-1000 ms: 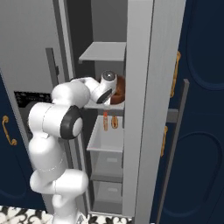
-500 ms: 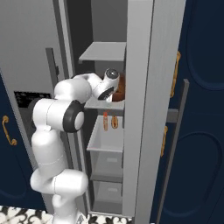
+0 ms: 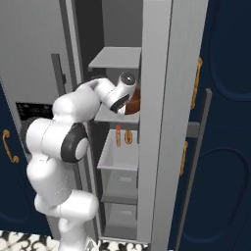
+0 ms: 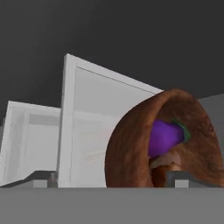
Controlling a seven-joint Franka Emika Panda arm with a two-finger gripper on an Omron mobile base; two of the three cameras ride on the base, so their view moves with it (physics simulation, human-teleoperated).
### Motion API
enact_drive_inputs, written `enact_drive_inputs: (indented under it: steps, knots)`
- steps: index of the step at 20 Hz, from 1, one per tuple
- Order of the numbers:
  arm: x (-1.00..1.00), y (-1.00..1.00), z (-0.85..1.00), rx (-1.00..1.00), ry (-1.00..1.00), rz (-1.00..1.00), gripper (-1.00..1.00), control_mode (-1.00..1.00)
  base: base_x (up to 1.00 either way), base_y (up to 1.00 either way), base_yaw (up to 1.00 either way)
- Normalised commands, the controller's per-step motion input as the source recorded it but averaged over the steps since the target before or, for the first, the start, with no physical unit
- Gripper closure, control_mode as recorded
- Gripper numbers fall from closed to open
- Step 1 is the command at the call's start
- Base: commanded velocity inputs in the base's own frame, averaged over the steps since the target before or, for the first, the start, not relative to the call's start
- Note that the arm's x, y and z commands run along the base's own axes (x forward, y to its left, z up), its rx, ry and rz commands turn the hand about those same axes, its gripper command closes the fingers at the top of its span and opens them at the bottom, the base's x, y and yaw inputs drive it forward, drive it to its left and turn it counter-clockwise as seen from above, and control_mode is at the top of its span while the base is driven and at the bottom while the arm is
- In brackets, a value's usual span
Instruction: Pick the chicken drumstick and eggplant from their plates and place them in the bowl. Then put the bowl in the fridge.
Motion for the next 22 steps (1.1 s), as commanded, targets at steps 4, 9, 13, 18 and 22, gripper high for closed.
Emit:
enact_drive_inputs:
  steps: [4,9,13,18,22]
  knots:
    - [-1.0,0.24,0.12,0.0,-0.04,-0.07,-1.0,-1.0,0.0,0.0,0.0]
    - [-1.0,0.25,0.0,0.0,-0.1,-0.15,-1.0,-1.0,0.0,0.0,0.0]
    - [-1.0,0.12,0.0,0.0,-0.08,-0.21,-1.0,-1.0,0.0,0.0,0.0]
    - [-1.0,0.04,-0.01,0.0,-0.07,-0.22,-1.0,-1.0,0.0,0.0,0.0]
    - [-1.0,0.03,-0.02,0.0,-0.09,-0.23,-1.0,-1.0,0.0,0.0,0.0]
